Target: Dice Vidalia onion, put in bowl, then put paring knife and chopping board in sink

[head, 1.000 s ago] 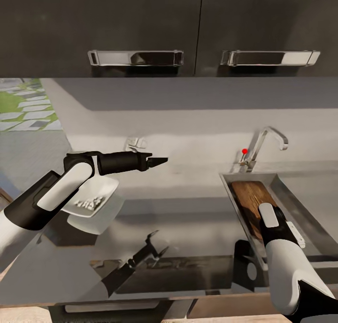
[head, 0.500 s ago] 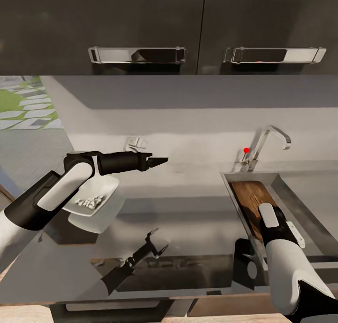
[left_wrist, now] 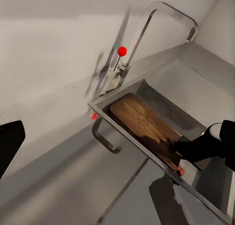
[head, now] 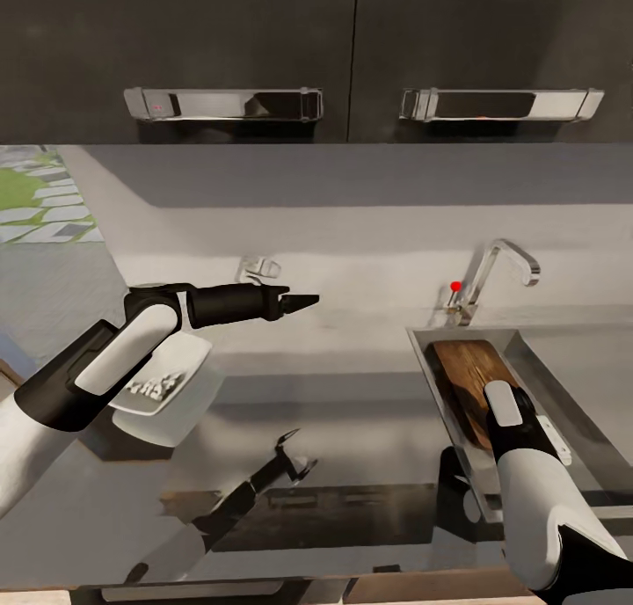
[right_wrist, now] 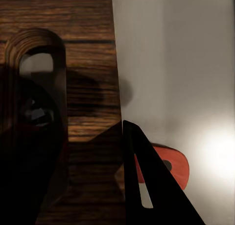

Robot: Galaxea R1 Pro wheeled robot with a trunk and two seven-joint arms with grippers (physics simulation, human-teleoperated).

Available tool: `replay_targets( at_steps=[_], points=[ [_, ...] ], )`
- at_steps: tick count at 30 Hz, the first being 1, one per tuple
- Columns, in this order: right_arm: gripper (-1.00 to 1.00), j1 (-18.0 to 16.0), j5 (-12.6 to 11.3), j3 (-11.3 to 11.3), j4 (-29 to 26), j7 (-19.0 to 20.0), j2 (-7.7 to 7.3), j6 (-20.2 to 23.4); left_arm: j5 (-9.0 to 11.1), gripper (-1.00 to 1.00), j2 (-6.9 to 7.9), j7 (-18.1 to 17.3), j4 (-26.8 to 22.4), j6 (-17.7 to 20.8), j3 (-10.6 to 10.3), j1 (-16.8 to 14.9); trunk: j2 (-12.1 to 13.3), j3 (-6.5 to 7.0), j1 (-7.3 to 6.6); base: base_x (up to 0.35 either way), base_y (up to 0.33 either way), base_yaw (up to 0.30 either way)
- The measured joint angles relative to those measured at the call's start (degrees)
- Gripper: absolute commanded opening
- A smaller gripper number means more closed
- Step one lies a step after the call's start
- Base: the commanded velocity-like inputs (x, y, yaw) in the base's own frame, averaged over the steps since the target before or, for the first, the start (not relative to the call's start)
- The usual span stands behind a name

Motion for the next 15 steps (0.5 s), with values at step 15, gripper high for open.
replay_targets(
  at_steps=[15],
  points=[
    [-1.0, 0.0, -0.02, -0.03, 0.0, 0.03, 0.0, -0.01, 0.0, 1.0, -0.01, 0.0, 0.0, 0.0, 0.0, 0.0, 0.0, 0.0, 0.0, 0.0, -0.001, 0.0]
  ],
)
